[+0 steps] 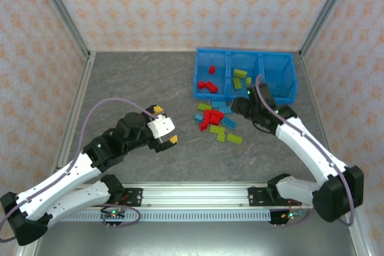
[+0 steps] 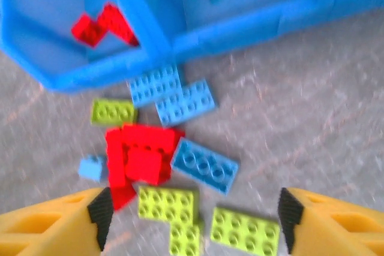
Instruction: Sort the legos into containers by color
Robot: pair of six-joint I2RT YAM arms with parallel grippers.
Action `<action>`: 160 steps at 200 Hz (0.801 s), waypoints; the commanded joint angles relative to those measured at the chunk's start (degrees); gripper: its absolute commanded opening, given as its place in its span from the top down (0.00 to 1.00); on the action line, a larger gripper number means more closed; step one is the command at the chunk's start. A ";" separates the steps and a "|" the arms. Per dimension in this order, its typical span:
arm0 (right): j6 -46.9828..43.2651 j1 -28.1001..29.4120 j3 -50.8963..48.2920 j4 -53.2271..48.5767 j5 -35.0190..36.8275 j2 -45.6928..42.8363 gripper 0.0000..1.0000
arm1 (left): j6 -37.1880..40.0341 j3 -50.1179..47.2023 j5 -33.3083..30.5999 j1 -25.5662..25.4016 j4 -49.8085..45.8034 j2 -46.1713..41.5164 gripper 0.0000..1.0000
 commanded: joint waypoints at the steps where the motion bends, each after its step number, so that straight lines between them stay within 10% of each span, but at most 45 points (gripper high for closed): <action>1: 3.65 2.56 -5.77 -4.54 0.08 -0.50 0.19 | 0.91 -0.21 1.30 0.25 -0.41 0.72 0.00; 160: 3.96 4.02 -7.97 4.84 -1.40 25.50 0.15 | 0.81 -1.01 -0.90 0.37 -0.08 0.91 0.00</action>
